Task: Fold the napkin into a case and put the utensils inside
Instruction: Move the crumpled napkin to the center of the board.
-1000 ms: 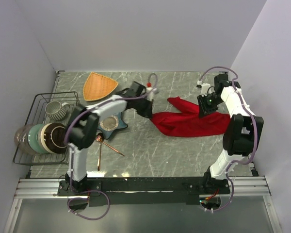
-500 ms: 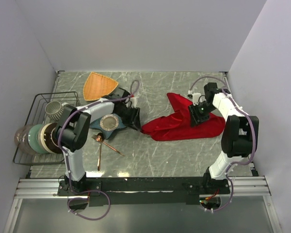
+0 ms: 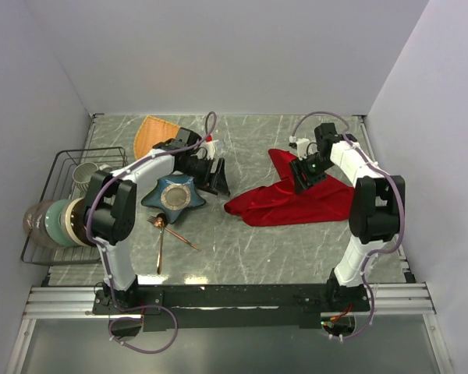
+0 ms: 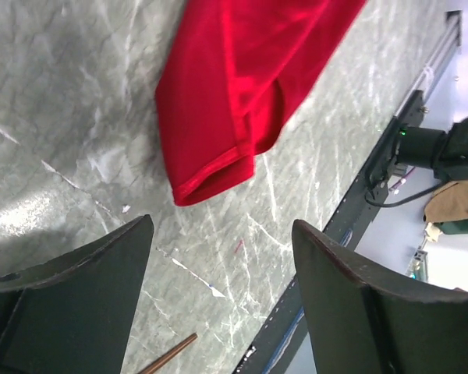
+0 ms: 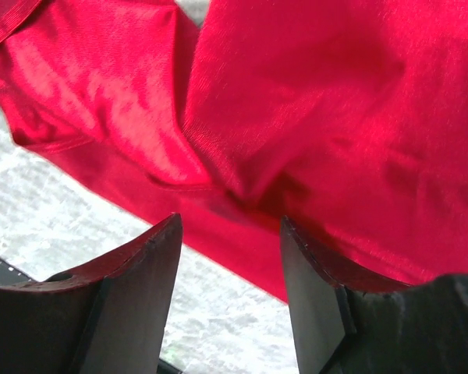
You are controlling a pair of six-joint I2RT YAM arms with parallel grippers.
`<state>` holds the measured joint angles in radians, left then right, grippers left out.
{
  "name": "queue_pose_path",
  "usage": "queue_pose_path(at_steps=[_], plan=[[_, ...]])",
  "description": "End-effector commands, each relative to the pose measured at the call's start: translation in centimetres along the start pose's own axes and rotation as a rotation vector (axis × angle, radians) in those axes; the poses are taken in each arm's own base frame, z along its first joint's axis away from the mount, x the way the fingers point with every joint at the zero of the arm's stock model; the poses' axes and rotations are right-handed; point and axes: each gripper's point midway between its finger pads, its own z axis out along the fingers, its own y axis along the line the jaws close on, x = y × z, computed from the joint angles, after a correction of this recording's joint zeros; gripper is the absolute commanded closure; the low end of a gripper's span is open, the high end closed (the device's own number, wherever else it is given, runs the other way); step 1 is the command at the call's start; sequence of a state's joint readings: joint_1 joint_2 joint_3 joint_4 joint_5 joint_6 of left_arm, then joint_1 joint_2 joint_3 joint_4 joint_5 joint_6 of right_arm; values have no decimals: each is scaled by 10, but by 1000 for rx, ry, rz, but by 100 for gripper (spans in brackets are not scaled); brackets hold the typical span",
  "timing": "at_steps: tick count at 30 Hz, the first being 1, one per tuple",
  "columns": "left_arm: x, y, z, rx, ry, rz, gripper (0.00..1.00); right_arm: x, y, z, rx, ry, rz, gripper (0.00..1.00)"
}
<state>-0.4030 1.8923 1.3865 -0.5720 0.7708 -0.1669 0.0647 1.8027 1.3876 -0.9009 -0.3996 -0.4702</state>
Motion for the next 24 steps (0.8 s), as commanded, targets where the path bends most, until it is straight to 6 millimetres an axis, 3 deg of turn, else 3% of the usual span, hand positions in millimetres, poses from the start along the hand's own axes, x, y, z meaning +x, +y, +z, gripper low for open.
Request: queue_pose_path(at_steps=[1, 4, 7, 11, 17, 20, 24], plan=[[-23, -32, -27, 84, -113, 150, 22, -13, -11, 2, 16, -11, -31, 38], [-30, -39, -33, 105, -147, 212, 21, -15, -6, 5, -34, 1, -25, 39], [-39, -40, -40, 108, -179, 266, 21, -14, 0, 1, -57, 4, -34, 47], [-53, -33, -48, 88, -211, 296, 21, -6, 9, -13, -59, 2, -51, 65], [-72, -23, -51, 69, -229, 316, 22, 11, 19, -15, -84, 23, -61, 92], [-77, -23, -52, 65, -242, 428, 22, 15, 25, -23, -91, 17, -63, 100], [-74, -16, -51, 6, -225, 662, 22, 20, 36, -43, -88, -7, -72, 100]])
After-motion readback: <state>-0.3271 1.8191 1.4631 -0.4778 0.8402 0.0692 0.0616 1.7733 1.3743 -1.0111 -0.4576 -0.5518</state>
